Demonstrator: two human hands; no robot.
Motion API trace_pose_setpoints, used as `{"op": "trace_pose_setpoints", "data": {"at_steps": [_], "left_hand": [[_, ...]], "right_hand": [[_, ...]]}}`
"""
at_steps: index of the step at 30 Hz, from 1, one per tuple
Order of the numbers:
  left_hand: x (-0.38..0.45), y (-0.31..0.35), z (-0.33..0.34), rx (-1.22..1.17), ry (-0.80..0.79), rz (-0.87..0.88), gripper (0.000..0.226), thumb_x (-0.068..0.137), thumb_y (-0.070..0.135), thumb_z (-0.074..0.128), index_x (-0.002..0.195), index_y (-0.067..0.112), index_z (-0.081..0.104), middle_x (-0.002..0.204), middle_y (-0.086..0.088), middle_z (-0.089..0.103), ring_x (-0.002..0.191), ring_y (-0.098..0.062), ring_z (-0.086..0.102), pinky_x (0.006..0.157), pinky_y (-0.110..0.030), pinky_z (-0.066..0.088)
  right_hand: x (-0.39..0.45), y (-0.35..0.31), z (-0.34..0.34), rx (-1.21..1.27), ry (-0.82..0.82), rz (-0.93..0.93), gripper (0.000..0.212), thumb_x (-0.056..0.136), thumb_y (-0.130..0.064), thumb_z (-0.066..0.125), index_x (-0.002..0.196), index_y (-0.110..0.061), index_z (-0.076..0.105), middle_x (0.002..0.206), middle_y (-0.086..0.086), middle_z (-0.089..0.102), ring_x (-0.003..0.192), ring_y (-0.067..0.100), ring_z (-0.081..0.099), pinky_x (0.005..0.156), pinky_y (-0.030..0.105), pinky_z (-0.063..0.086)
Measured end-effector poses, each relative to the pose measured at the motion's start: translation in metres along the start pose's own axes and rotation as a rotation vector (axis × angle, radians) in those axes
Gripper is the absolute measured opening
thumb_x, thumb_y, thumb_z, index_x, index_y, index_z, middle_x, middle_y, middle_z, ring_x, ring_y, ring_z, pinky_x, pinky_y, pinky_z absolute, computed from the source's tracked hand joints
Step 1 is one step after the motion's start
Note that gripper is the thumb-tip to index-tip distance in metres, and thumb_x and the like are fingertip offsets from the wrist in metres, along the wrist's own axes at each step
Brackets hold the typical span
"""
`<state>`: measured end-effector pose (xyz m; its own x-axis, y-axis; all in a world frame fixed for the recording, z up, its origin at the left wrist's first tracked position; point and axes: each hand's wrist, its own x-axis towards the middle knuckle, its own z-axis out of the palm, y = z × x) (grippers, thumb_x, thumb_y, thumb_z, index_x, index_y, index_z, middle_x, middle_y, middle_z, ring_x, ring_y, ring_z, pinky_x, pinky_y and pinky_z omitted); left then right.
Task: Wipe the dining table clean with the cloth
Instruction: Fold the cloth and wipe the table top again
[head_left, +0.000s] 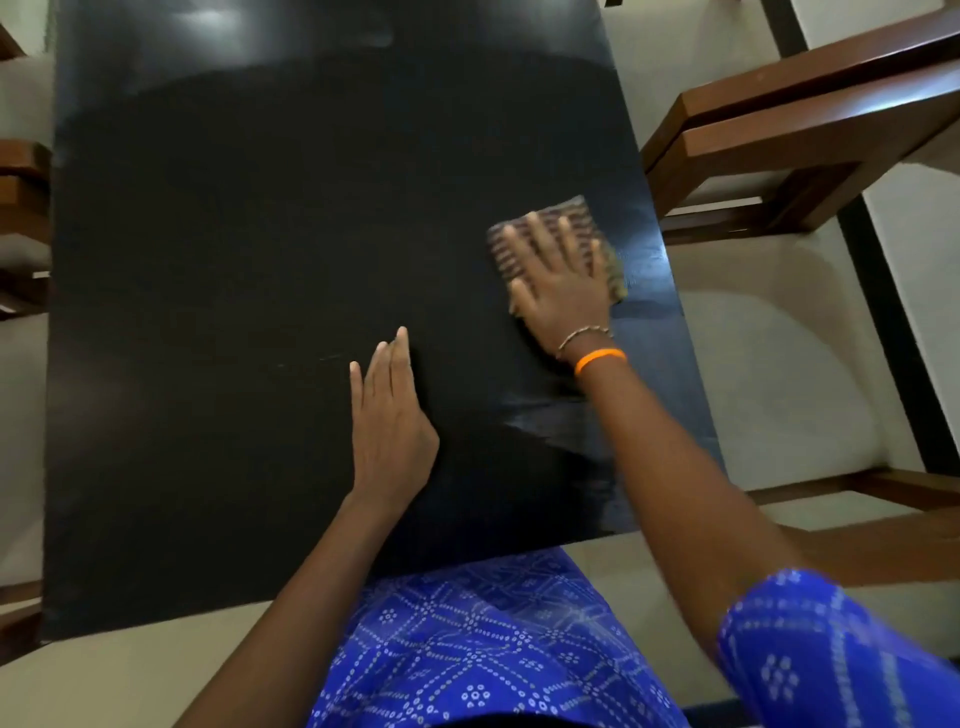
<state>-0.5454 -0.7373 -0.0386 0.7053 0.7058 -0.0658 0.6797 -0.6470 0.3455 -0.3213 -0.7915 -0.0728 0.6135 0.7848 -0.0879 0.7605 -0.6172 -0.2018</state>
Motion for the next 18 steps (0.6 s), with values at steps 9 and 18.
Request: {"op": "trace_pose_setpoints", "data": {"at_steps": [9, 18], "left_hand": [[-0.004, 0.04, 0.01, -0.095, -0.066, 0.183, 0.077, 0.072, -0.012, 0.039, 0.145, 0.005, 0.018, 0.149, -0.01, 0.031, 0.142, -0.022, 0.021, 0.118, -0.034, 0.005], [-0.01, 0.051, 0.02, -0.149, -0.117, 0.258, 0.075, 0.075, -0.014, 0.038, 0.145, 0.005, 0.02, 0.149, -0.01, 0.031, 0.142, -0.021, 0.02, 0.118, -0.033, 0.004]], "right_hand": [[0.083, 0.079, -0.035, 0.147, -0.055, 0.366, 0.058, 0.094, -0.038, 0.036, 0.147, -0.04, 0.012, 0.16, -0.006, 0.003, 0.146, 0.026, 0.001, 0.115, 0.053, 0.013], [-0.087, 0.072, -0.011, 0.056, 0.025, 0.307, 0.061, 0.093, -0.038, 0.035, 0.149, -0.034, 0.011, 0.16, -0.002, 0.008, 0.146, 0.028, 0.008, 0.109, 0.047, 0.027]]}}
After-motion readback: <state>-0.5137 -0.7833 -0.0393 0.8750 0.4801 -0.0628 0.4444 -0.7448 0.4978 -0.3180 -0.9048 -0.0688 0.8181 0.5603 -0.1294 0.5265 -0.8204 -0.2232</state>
